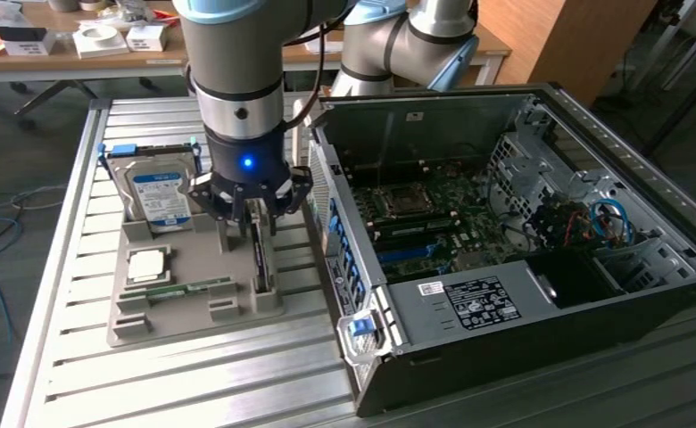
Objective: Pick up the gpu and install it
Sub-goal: 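Pick up the gpu and move the gpu toward the slot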
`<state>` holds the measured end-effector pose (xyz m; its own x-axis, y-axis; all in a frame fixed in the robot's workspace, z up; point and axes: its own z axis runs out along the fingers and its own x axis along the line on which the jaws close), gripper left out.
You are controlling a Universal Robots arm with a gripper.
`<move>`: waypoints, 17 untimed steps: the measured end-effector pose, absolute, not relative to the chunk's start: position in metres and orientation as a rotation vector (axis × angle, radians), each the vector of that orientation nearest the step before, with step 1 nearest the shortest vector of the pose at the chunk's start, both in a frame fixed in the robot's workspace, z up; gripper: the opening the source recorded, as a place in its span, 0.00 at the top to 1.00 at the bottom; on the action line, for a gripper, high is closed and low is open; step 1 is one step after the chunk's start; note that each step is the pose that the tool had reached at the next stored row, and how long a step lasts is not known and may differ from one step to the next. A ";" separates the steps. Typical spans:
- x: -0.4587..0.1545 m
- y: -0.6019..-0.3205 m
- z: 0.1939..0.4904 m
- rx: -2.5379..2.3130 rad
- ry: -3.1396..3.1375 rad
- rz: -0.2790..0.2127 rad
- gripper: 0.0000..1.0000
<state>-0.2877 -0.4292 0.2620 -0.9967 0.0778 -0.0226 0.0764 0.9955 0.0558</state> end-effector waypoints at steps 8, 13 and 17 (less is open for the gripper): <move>-0.288 -0.429 0.259 0.120 3.113 0.086 0.57; -0.288 -0.429 0.258 0.120 3.113 0.086 0.57; -0.288 -0.429 0.257 0.120 3.113 0.086 0.57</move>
<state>-0.2880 -0.4293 0.2571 -0.9967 0.0776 -0.0227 0.0762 0.9955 0.0559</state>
